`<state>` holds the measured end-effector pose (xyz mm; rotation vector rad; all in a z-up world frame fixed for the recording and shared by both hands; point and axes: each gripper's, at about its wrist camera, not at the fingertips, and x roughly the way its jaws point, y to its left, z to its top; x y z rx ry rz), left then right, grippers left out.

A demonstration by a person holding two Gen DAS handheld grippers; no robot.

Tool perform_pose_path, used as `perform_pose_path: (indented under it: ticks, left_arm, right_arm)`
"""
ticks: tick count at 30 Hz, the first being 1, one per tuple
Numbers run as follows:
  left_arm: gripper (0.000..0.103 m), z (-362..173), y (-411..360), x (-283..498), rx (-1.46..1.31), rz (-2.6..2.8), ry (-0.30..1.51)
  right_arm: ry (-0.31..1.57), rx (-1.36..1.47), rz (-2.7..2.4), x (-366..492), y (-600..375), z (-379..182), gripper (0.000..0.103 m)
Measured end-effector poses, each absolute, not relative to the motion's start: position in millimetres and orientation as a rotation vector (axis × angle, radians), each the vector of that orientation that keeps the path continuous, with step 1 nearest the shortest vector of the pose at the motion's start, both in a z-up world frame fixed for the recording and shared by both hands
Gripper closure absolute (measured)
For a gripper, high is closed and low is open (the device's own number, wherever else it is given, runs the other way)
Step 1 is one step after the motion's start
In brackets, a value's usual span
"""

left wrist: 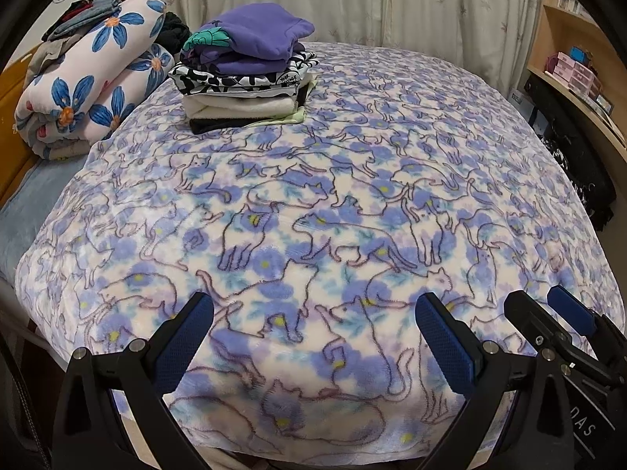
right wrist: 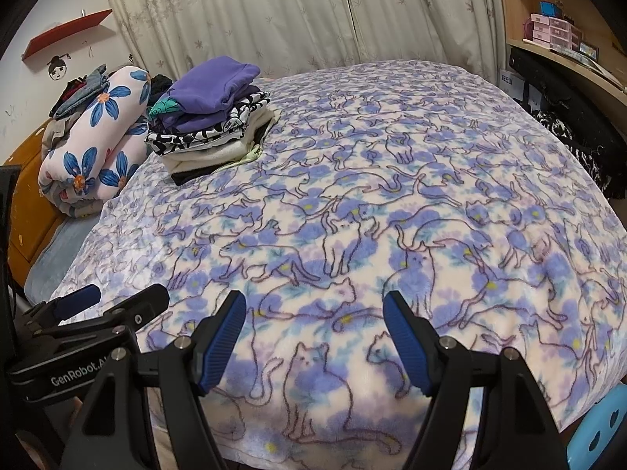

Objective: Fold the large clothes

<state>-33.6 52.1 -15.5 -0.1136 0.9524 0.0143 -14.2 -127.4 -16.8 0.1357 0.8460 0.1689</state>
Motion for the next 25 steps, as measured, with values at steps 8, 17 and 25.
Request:
perform_pose_path:
  ticks: [8, 17, 25]
  left_arm:
    - [0.001, -19, 54, -31, -0.112, 0.013, 0.964]
    - [0.001, -23, 55, -27, -0.092, 0.016, 0.971]
    - [0.001, -28, 59, -23, -0.088, 0.015, 0.989]
  right_arm:
    - [0.847, 0.133, 0.168, -14, -126, -18, 0.03]
    - [0.855, 0.137, 0.168, -14, -126, -20, 0.03]
    - [0.864, 0.134, 0.167, -14, -127, -24, 0.03]
